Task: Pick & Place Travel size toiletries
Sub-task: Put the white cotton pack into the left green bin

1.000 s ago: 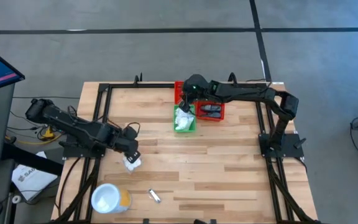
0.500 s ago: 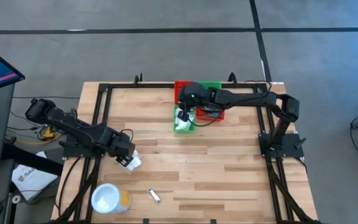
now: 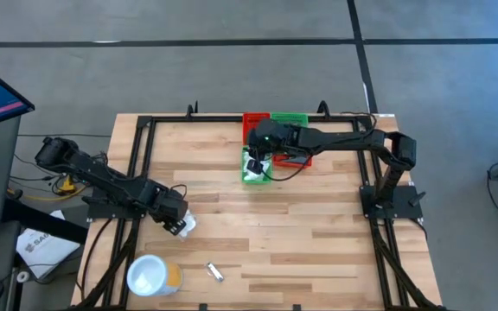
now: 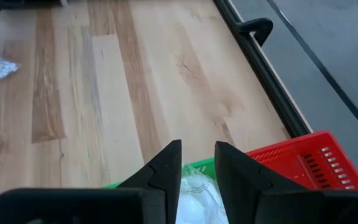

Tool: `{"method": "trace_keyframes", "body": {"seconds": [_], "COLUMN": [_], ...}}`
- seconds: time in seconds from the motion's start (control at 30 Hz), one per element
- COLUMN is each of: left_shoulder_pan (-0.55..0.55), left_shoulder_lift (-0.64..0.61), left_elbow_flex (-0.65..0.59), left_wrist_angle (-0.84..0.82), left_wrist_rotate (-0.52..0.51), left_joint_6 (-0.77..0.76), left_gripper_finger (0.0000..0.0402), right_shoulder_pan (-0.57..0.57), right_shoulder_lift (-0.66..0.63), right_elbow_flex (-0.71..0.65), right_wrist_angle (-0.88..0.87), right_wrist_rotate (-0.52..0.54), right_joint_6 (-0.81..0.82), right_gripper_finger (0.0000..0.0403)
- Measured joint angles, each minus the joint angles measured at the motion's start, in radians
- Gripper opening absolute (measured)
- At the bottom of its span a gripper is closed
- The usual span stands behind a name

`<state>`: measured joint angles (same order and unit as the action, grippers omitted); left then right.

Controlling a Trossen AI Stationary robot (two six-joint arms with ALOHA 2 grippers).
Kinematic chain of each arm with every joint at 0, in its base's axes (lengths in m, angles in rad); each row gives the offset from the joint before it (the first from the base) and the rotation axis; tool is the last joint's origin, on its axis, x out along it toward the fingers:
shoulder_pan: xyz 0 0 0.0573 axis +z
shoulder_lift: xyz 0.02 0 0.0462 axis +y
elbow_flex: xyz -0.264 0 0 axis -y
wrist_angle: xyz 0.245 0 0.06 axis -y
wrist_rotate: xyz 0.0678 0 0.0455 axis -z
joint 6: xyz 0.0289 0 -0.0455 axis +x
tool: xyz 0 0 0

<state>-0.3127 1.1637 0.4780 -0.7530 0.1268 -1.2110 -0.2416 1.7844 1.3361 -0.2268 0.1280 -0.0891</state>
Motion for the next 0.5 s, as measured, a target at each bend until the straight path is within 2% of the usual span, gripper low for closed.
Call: {"method": "trace_keyframes", "body": {"seconds": [0.27,0.37,0.5], "left_shoulder_pan": [0.000,0.000,0.000], "left_shoulder_lift": [0.000,0.000,0.000], "left_elbow_flex": [-0.019,-0.019,-0.019], "left_wrist_angle": [0.032,0.036,0.037], "left_wrist_rotate": [0.011,0.011,0.012], "left_joint_6": [0.001,0.001,0.002], "left_gripper_finger": [0.0159,0.0134,0.0076], "right_shoulder_pan": [-0.001,-0.001,-0.001], "right_shoulder_lift": [0.000,0.000,0.000], "right_elbow_flex": [0.000,0.000,0.000], "right_wrist_angle": [0.000,0.000,0.001], "right_wrist_rotate": [0.000,0.000,0.000], "right_joint_6": [0.000,0.001,0.001], "right_gripper_finger": [0.0087,0.0087,0.0087]}}
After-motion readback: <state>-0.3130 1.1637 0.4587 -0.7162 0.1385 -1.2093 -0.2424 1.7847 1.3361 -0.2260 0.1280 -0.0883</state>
